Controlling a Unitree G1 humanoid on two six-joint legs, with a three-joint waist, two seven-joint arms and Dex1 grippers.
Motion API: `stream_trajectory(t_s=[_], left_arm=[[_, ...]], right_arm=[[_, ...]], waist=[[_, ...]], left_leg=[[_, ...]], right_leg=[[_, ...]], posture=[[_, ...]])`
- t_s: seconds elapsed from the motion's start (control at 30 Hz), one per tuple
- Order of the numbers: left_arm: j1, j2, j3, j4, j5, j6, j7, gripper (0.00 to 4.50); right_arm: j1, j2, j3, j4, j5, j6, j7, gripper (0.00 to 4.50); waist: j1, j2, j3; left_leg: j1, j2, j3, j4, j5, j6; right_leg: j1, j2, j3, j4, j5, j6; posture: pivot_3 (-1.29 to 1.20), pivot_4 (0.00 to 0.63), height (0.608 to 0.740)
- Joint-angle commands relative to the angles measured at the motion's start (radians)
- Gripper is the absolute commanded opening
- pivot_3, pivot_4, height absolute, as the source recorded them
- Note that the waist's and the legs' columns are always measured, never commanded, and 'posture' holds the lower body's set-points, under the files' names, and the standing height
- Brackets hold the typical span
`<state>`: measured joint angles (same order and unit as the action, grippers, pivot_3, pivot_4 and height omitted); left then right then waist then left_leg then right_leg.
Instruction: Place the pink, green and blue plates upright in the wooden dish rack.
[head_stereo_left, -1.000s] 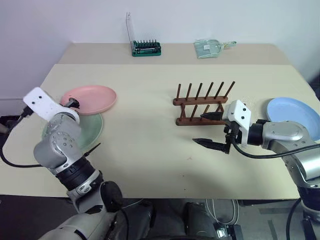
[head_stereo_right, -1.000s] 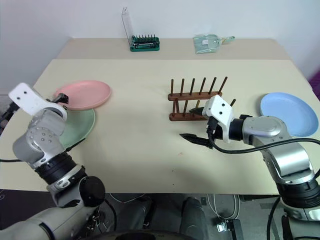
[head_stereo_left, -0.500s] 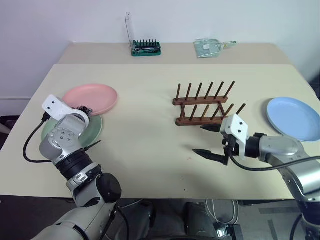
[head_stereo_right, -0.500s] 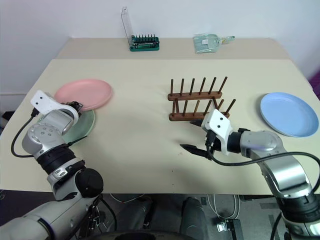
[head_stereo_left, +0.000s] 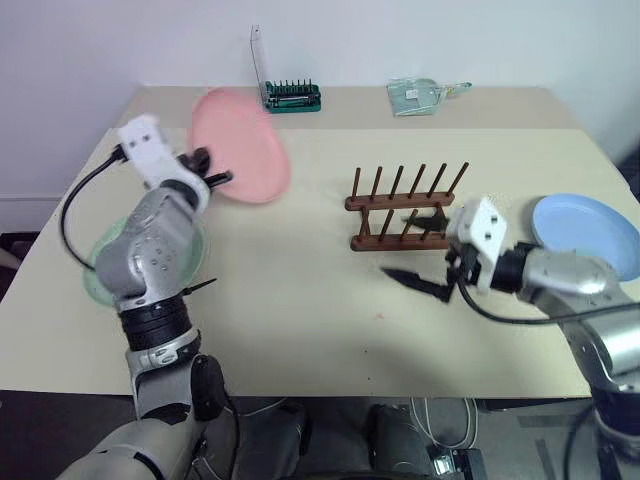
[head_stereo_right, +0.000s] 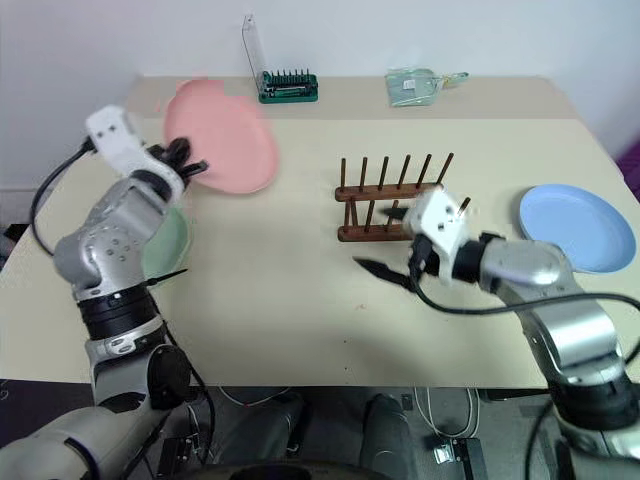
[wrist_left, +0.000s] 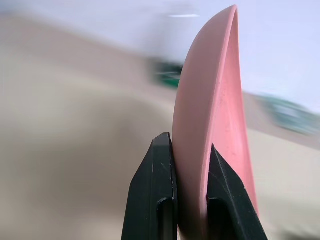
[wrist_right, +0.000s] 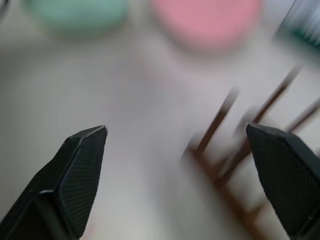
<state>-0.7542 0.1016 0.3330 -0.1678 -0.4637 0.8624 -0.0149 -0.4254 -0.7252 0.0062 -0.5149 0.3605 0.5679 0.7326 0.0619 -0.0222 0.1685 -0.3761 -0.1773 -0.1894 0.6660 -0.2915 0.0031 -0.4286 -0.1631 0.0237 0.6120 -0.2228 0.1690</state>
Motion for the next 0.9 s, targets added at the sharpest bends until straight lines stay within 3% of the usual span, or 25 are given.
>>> stream_trajectory(t_s=[0.03, 0.13, 0.27, 0.5, 0.6, 0.87, 0.9], left_arm=[[-0.062, -0.038, -0.035, -0.053, -0.084, -0.031, -0.050, 0.09], [-0.106, -0.120, 0.008, -0.025, -0.178, -0.012, -0.007, 0.09], [-0.139, -0.196, 0.071, 0.007, -0.290, 0.014, 0.069, 0.09], [-0.119, -0.187, 0.029, -0.016, -0.363, 0.050, 0.079, 0.09], [-0.108, -0.178, 0.018, -0.019, -0.377, 0.056, 0.086, 0.00], [-0.084, -0.179, 0.000, -0.024, -0.417, 0.062, 0.090, 0.00], [-0.083, -0.182, 0.003, -0.025, -0.430, 0.062, 0.090, 0.86]], right_arm=[[-0.085, 0.015, 0.116, 0.029, -0.226, -0.137, -0.101, 4.50], [-0.160, 0.000, 0.231, 0.116, -0.435, -0.254, -0.153, 4.50], [-0.195, -0.008, 0.278, 0.192, -0.586, -0.371, -0.182, 4.50], [-0.203, -0.001, 0.262, 0.279, -0.777, -0.474, -0.267, 4.50], [-0.200, 0.004, 0.256, 0.299, -0.805, -0.498, -0.271, 3.78], [-0.203, 0.002, 0.247, 0.347, -0.889, -0.568, -0.313, 0.02], [-0.200, 0.002, 0.245, 0.352, -0.902, -0.576, -0.318, 0.00]], waist=[[-0.001, 0.000, 0.000], [-0.005, 0.000, 0.000], [-0.019, 0.000, 0.000], [-0.023, 0.000, 0.000], [-0.023, 0.000, 0.000], [-0.023, 0.000, 0.000], [-0.023, 0.000, 0.000]], left_leg=[[-0.001, 0.000, 0.000, 0.000, 0.000, 0.000], [-0.001, 0.000, 0.001, 0.000, 0.000, 0.000], [-0.001, 0.000, 0.000, 0.000, 0.000, 0.000], [-0.001, 0.000, 0.000, -0.001, 0.000, 0.000], [-0.001, 0.000, 0.000, -0.001, 0.000, 0.000], [-0.001, 0.000, 0.000, 0.000, 0.000, 0.000], [-0.001, 0.000, 0.001, -0.001, 0.000, 0.000]], right_leg=[[-0.001, 0.000, 0.000, 0.000, 0.000, 0.000], [-0.002, 0.000, 0.000, 0.000, 0.000, 0.000], [-0.002, 0.000, 0.000, 0.000, 0.000, 0.000], [-0.002, 0.000, 0.000, 0.000, 0.000, 0.000], [-0.002, 0.000, 0.000, 0.000, 0.000, 0.000], [-0.002, 0.001, 0.001, 0.000, 0.000, 0.000], [-0.002, 0.001, 0.001, 0.000, 0.000, 0.000]], posture=[[0.00, 0.150, 0.740], [0.00, 0.150, 0.740], [0.00, 0.150, 0.740], [0.00, 0.150, 0.740], [0.00, 0.150, 0.740], [0.00, 0.150, 0.740], [0.00, 0.150, 0.740]])
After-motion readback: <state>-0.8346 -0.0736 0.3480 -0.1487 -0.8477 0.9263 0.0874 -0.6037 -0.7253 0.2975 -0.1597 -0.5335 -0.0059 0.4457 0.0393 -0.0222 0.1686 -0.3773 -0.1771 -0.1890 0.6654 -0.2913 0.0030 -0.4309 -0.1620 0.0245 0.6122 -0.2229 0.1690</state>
